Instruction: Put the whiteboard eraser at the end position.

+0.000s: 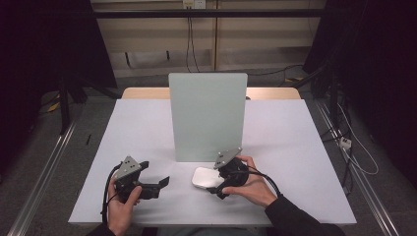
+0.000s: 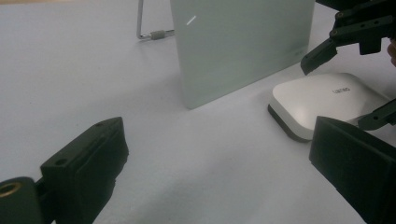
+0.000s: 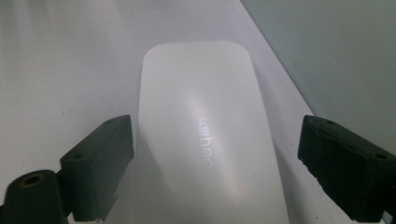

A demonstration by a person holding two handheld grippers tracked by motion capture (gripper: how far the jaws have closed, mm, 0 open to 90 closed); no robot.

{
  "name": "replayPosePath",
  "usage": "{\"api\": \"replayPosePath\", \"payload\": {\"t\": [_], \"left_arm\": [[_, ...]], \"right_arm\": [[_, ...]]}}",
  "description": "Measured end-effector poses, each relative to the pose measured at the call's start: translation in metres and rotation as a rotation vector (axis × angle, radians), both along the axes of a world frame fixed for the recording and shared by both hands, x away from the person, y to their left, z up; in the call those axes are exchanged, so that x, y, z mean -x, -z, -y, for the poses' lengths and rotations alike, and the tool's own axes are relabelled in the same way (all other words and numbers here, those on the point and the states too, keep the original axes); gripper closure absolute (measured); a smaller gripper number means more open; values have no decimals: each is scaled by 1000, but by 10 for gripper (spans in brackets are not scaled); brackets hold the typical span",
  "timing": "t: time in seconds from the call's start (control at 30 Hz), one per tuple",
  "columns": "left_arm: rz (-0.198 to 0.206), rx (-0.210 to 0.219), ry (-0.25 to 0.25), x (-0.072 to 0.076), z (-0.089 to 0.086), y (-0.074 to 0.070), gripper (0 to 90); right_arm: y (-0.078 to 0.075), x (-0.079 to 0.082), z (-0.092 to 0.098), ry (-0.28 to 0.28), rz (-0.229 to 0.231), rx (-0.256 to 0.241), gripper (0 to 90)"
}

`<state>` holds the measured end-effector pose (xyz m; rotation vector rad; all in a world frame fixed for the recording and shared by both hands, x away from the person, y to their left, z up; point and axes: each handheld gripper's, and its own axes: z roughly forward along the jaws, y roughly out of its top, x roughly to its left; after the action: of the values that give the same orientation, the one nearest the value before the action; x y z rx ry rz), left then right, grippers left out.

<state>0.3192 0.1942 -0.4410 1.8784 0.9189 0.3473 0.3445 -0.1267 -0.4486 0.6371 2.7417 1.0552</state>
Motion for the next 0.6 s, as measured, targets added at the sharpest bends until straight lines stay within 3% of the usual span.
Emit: {"api": "replayPosePath", "payload": {"t": [0.3,0.6], "left_arm": [[-4,0,-1,0,0,0,41],[-14,3,-11,-1,0,1,41]], "right_arm": [[-6,1,5,46,-11,-79,81],[-8,5,8,77,-28,-125,84]]}}
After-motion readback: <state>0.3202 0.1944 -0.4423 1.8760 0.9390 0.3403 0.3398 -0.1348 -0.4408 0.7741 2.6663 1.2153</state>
